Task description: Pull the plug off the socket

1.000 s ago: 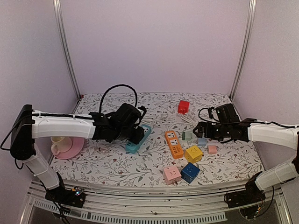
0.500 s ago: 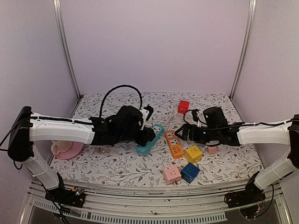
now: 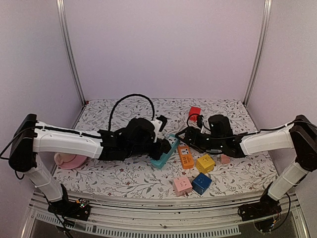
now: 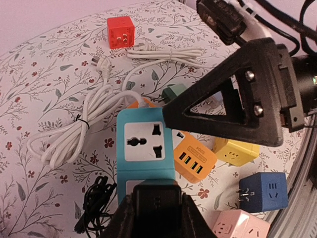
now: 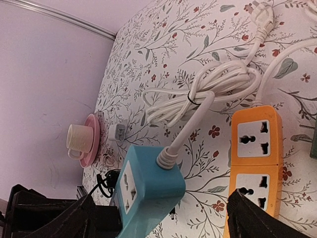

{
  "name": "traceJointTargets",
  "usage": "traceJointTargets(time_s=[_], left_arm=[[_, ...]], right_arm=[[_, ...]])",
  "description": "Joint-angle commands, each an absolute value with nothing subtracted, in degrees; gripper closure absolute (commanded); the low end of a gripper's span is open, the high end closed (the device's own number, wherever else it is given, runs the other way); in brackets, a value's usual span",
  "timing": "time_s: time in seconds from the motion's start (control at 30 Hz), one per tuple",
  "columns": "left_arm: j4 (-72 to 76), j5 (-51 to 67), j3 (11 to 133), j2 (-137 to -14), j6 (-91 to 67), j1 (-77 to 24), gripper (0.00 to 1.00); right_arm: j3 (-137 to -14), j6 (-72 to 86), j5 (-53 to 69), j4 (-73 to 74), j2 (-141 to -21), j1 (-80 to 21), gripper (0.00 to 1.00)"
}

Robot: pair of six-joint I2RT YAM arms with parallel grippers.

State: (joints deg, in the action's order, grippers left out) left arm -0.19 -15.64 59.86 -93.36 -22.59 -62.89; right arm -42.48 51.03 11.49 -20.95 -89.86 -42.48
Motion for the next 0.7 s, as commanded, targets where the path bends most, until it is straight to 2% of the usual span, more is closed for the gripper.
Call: traceJointTargets(time_s=[0.0, 0.27, 0.67], left_arm=[[8.7, -14.6, 59.6, -93.6, -22.6, -64.6, 0.84], [10.5, -14.1, 59.4, -94.1, -22.7, -65.0, 0.84], [12.2, -14.0, 57.3, -93.0, -24.6, -65.1, 0.84]], right_arm=[[-44.2, 53.9, 13.1, -25.8, -92.5, -43.4, 0.12], [-44.1, 56.7, 14.8, -29.5, -94.9, -44.8, 0.22], [-44.2, 56.3, 13.4, -30.1, -95.3, -45.6, 0.59]])
